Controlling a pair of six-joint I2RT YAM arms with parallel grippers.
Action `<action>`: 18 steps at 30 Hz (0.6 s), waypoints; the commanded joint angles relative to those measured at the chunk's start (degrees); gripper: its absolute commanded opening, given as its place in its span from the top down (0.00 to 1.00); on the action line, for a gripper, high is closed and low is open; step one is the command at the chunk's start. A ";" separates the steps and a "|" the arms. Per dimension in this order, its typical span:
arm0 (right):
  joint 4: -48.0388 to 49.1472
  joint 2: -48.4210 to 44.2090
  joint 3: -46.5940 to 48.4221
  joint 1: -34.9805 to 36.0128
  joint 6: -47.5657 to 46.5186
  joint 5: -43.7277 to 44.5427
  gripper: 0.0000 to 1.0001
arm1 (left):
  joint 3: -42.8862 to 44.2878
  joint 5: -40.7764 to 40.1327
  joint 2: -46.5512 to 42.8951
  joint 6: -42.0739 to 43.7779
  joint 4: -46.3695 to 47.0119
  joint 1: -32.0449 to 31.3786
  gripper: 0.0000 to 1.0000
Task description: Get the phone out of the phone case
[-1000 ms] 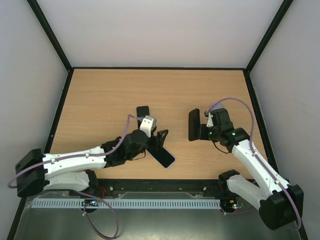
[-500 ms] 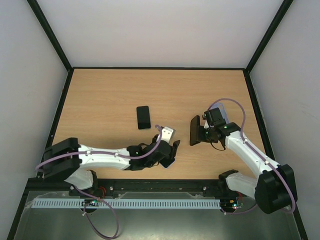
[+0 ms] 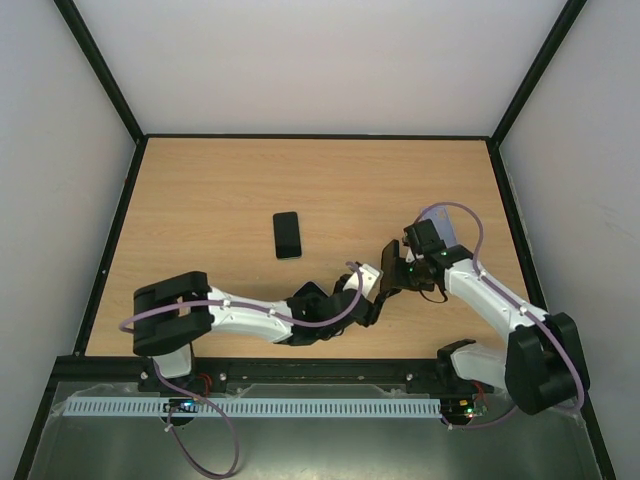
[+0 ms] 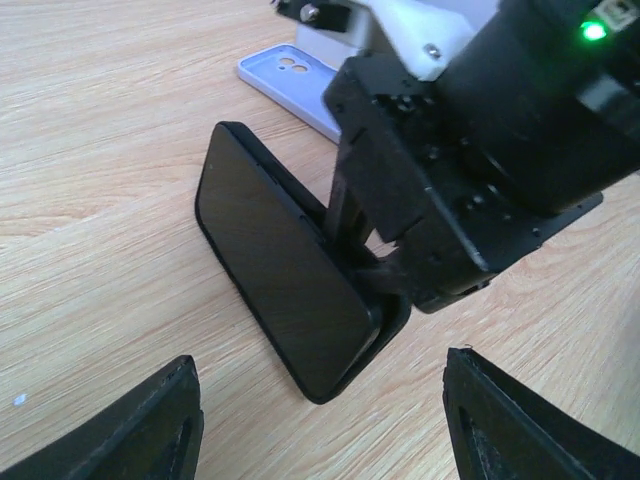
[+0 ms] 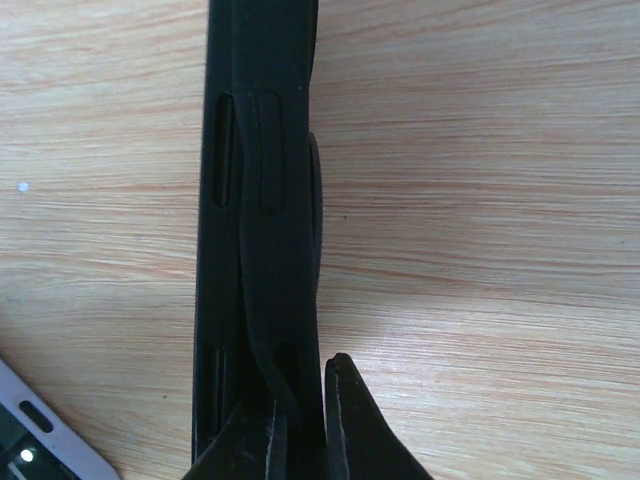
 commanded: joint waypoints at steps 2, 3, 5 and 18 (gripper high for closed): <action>3.25 3.14 1.35 -0.20 -1.00 0.49 0.98 | 0.08 -0.53 3.08 1.96 5.84 -0.53 0.35; 3.48 3.35 1.42 -0.23 -1.03 0.46 0.98 | 0.17 -0.51 3.53 2.04 5.91 -0.57 0.35; 3.81 3.71 1.41 -0.21 -0.93 0.45 0.98 | 0.53 -0.62 4.38 2.12 5.90 -0.52 0.35; 4.15 3.67 0.51 -0.22 -0.77 -1.15 0.98 | 1.43 -3.22 9.96 10.72 10.58 -0.68 0.37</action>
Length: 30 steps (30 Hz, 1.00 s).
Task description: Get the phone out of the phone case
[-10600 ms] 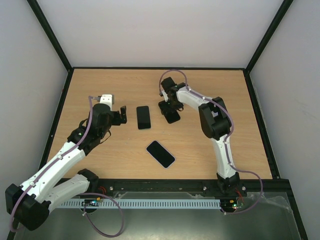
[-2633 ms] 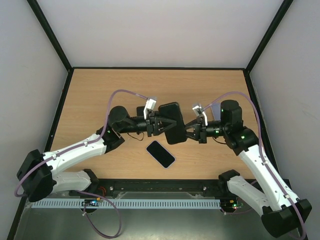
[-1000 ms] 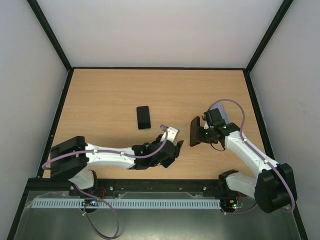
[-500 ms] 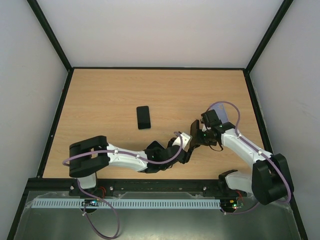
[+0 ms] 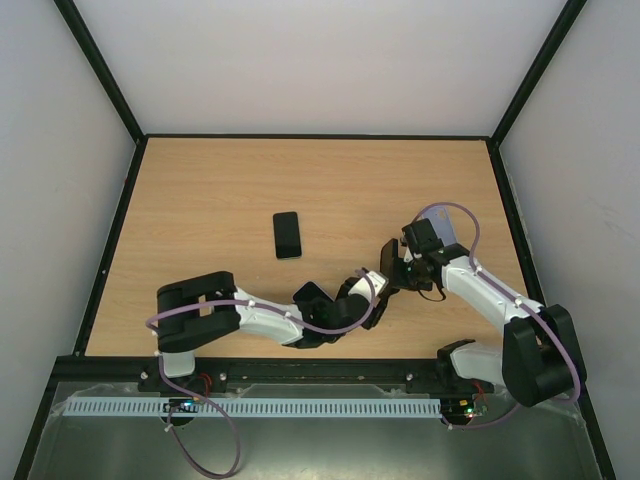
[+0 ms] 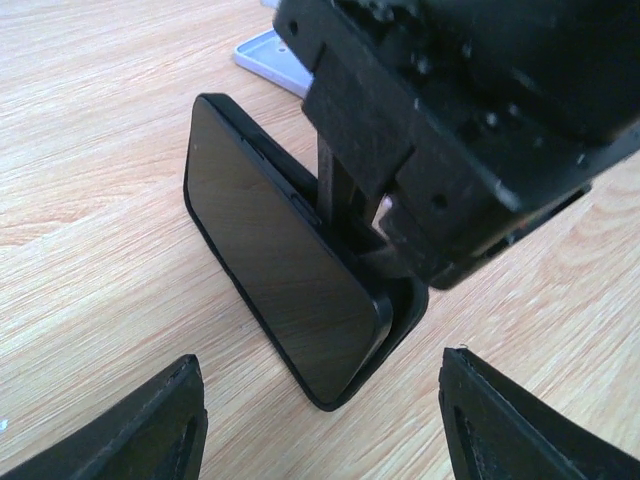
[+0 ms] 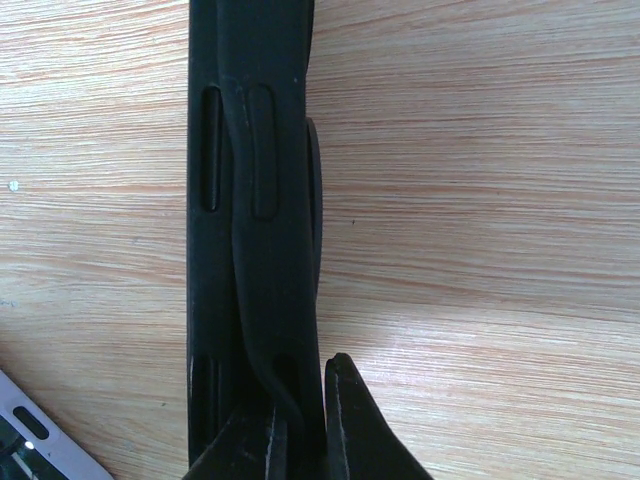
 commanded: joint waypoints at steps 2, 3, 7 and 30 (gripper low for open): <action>2.91 -0.17 0.39 -0.23 -0.06 -0.63 0.98 | 2.30 -3.15 3.69 7.51 2.37 -0.29 0.37; 2.94 -0.40 0.39 -0.28 -0.03 -0.83 0.98 | 2.77 -3.64 4.16 8.32 2.08 -0.30 0.37; 2.76 -1.05 0.01 -0.23 -0.30 -1.02 0.98 | 3.26 -5.65 4.89 10.13 1.90 -0.29 0.37; 2.05 -3.35 -0.87 -0.18 -1.33 -5.27 0.98 | 6.43 -12.42 8.25 15.54 -1.48 1.58 0.46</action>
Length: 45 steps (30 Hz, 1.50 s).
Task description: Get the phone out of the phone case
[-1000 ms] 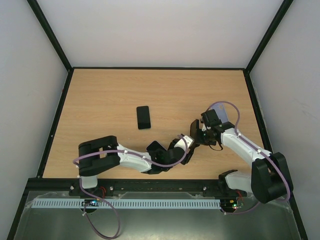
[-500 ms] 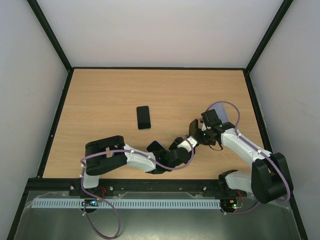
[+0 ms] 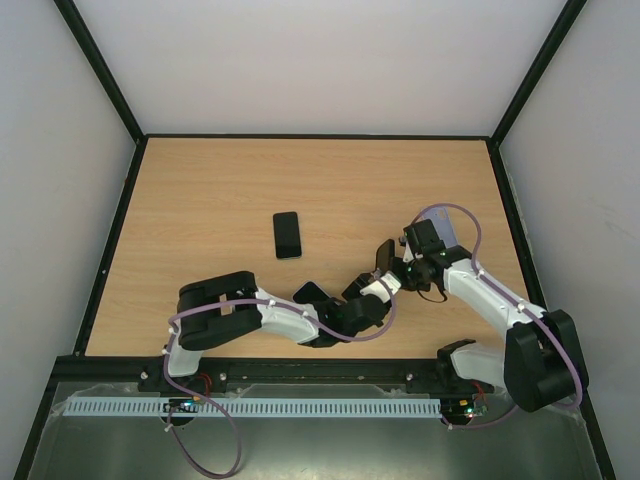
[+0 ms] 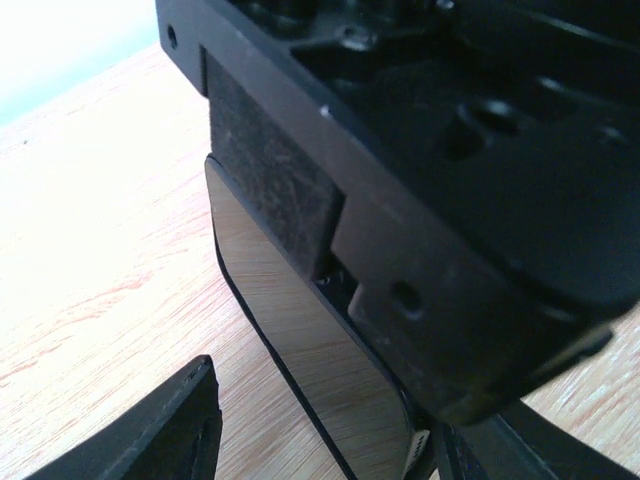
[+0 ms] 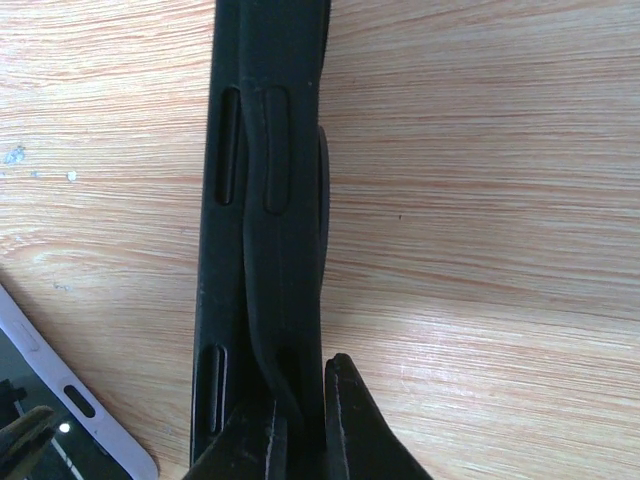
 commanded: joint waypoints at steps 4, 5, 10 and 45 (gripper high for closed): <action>1.14 -1.43 -0.25 -0.16 -1.60 -3.62 0.98 | -1.57 -5.21 -0.15 -1.49 -0.30 2.05 0.50; 1.15 -1.49 -0.37 -0.18 -1.70 -4.46 0.98 | -1.44 -6.48 0.08 -1.56 -0.36 2.13 0.51; 0.64 -1.66 -0.56 -0.13 -1.97 -10.35 0.98 | -0.11 -10.27 2.09 -1.01 -0.15 2.72 0.58; -0.32 -4.67 2.27 -0.19 -2.93 -0.30 0.98 | -17.22 -7.75 -21.69 -13.65 5.03 7.20 0.97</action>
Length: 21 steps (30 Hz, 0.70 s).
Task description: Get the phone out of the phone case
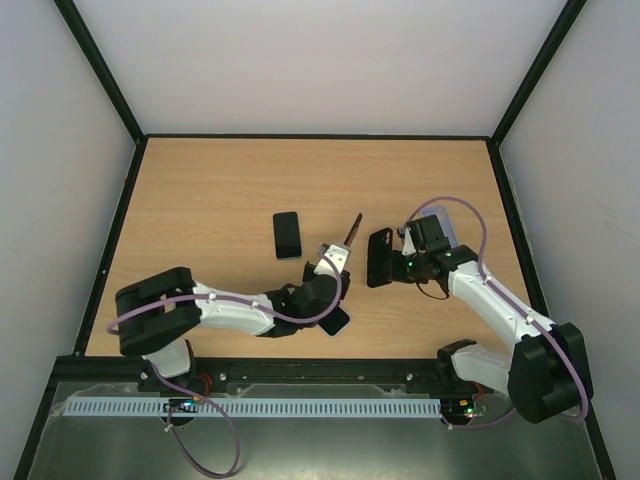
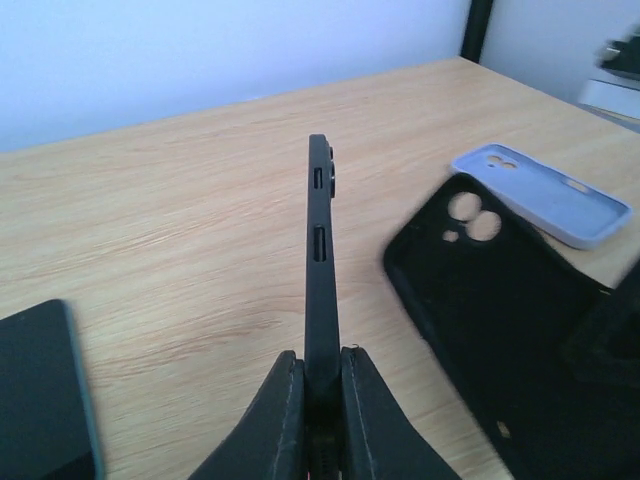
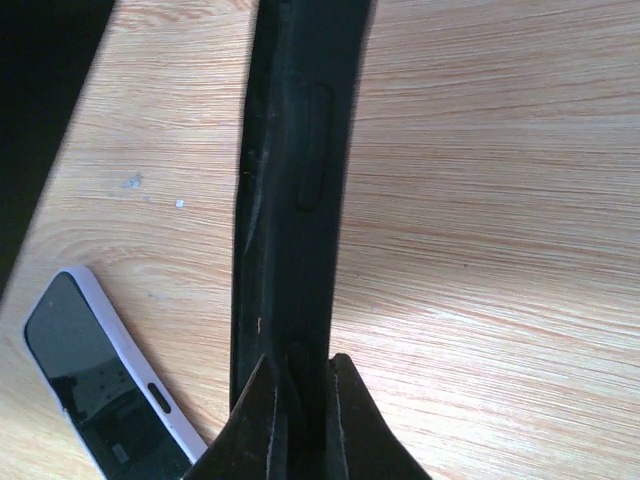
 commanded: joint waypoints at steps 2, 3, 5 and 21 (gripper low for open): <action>-2.78 -1.28 1.75 -0.10 -1.82 3.04 0.98 | -3.68 -1.27 -5.95 -4.81 0.66 1.61 0.97; -2.99 -1.08 2.71 -0.07 -2.29 3.69 0.98 | -4.25 -1.18 -6.93 -4.91 0.54 1.59 0.97; -3.61 0.07 5.76 -0.08 -4.24 6.11 0.98 | -5.24 -0.80 -9.27 -5.05 -0.01 1.59 0.97; -9.21 20.10 21.74 -12.77 -28.75 -1.10 0.98 | -11.96 -2.46 -22.69 -5.44 -6.52 -0.02 0.97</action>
